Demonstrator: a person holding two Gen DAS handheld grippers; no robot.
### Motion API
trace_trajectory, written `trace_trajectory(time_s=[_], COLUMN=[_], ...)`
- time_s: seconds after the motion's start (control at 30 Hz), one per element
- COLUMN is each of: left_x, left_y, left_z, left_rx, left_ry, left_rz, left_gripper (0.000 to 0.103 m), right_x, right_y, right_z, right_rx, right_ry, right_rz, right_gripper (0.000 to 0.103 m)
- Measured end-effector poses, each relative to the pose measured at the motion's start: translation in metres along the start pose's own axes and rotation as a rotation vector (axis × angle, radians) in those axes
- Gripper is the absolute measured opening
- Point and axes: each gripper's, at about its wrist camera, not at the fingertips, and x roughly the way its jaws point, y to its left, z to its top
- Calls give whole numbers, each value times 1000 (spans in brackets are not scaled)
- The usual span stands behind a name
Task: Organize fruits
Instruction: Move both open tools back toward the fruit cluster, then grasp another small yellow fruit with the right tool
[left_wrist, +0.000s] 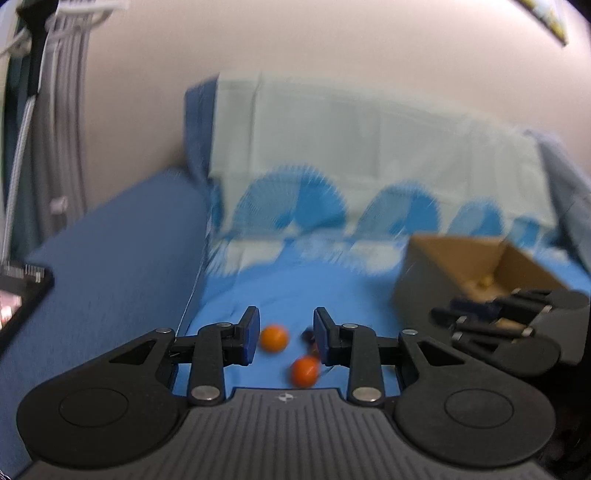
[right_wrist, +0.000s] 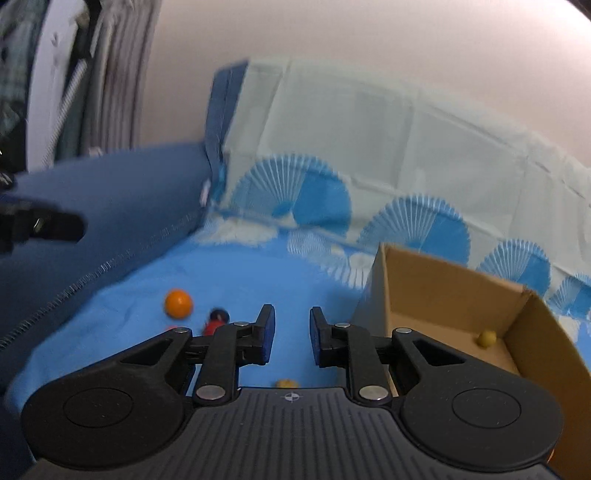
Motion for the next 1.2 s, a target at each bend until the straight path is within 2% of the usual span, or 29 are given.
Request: trace_trajectory(time_s=[0.13, 0.23, 0.3, 0.4, 0.63, 0.73, 0.77, 0.8, 0.83, 1.0, 1.2], left_x=[16, 20, 22, 27, 32, 32, 32, 32, 32, 31, 29], left_y=[18, 27, 28, 24, 19, 21, 21, 20, 19, 17, 21], left_z=[-4, -5, -6, -3, -5, -5, -5, -4, -3, -4, -6], left_rx=[-51, -92, -93, -65, -22, -32, -31, -28, -24, -8, -26], left_ry=[53, 69, 75, 88, 107, 109, 110, 112, 113, 115, 113], left_rz=[2, 13, 21, 21, 29, 35, 35, 34, 35, 38, 39], left_gripper=[36, 36, 36, 36, 36, 36, 36, 36, 36, 36, 36], right_x=[39, 61, 71, 87, 119, 119, 118, 117, 117, 112, 85], right_y=[2, 8, 16, 33, 34, 35, 33, 30, 28, 11, 14], right_z=[-7, -13, -18, -27, -41, -47, -47, -47, -47, -46, -32], right_rx=[5, -32, -47, -108, -77, -87, -79, -62, -49, 82, 107], right_ry=[122, 153, 166, 199, 311, 301, 300, 301, 305, 283, 238], right_rz=[-40, -102, -108, -134, -205, -195, -186, -166, -147, -53, 66], right_gripper=[32, 37, 48, 50, 51, 48, 44, 29, 27, 27, 27])
